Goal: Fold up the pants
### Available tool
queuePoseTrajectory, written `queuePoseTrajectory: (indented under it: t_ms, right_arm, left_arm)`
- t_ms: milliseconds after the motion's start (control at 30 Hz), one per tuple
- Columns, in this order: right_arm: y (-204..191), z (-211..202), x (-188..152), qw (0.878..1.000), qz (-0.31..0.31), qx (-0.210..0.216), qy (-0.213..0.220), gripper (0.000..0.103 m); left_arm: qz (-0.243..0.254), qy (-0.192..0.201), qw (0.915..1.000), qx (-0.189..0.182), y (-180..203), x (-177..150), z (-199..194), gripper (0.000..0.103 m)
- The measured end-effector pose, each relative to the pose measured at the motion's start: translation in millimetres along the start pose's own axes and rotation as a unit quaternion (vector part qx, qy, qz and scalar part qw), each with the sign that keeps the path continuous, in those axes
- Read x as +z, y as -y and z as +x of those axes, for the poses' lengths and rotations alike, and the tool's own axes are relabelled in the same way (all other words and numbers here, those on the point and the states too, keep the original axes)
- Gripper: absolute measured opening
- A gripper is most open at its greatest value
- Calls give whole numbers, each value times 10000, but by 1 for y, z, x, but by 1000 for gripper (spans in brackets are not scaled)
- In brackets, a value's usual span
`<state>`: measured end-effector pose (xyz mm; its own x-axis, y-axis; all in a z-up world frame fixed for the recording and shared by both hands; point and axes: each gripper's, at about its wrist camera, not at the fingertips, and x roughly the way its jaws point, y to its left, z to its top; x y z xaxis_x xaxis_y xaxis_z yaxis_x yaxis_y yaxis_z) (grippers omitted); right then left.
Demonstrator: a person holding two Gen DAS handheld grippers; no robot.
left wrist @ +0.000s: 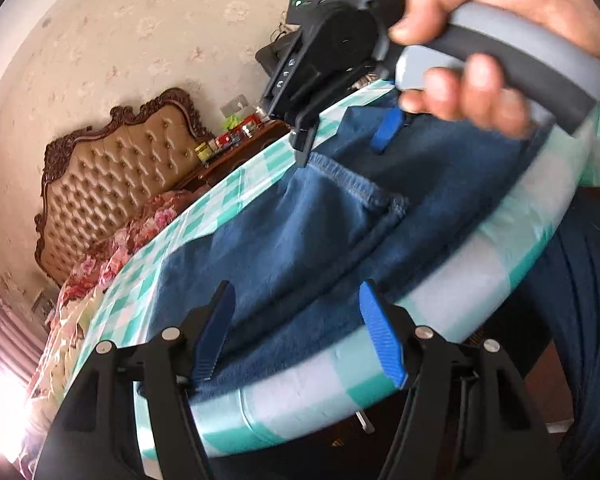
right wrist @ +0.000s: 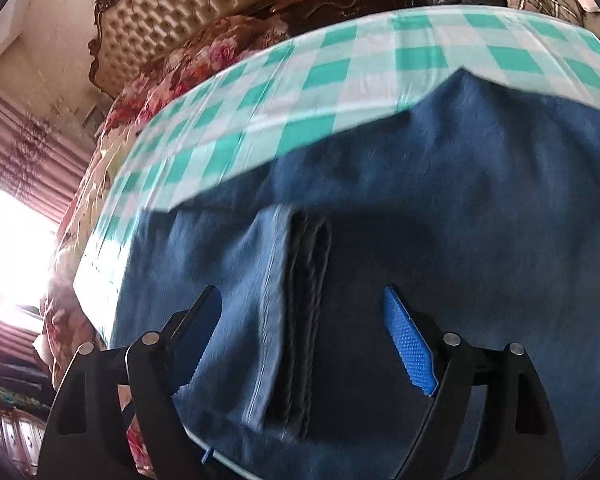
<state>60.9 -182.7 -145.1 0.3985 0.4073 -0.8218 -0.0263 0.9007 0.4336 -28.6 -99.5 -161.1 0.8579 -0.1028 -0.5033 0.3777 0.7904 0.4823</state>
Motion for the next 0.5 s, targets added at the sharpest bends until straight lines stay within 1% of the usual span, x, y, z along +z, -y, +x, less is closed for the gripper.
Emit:
queuePoseTrajectory:
  t_ms: [33, 100, 133, 167, 267, 367, 400, 433, 467, 500]
  right_arm:
    - [-3, 3, -6, 9999, -58, -51, -91, 79]
    - [-5, 3, -17, 9996, -134, -216, -89, 72]
    - [-10, 2, -22, 9990, -285, -331, -93, 71]
    - [-12, 1, -26, 9988, -341, -339, -135, 67]
    - [-16, -3, -38, 9983, -433, -332, -226, 66]
    - [-15, -5, -43, 9981, -454, -343, -221, 66]
    - [-15, -6, -44, 9982, -432, -357, -220, 63]
    - [-16, -7, -46, 9979, -433, -445, -203, 60]
    - [-19, -8, -49, 9968, -517, -586, -157, 48]
    - [-20, -8, -52, 9960, -599, -657, -120, 31]
  left_arm:
    - [-60, -18, 10000, 58, -4, -1, 1, 65]
    - [-136, -66, 9997, 207, -7, -2, 2, 65]
    - [-160, -78, 9993, 323, -7, -4, -1, 65]
    - [-165, -71, 9990, 418, -1, -6, -6, 65]
    - [-180, -48, 9978, 642, -8, -12, -11, 65]
    - [-300, -153, 9945, 997, -25, -23, -10, 65]
    - [-377, -191, 9934, 1069, -34, -26, -9, 65]
    - [-563, -266, 9907, 1209, -47, -32, -7, 65]
    - [-770, -331, 9885, 1262, -57, -36, -9, 65]
    - [-940, -378, 9868, 1260, -64, -38, -12, 65]
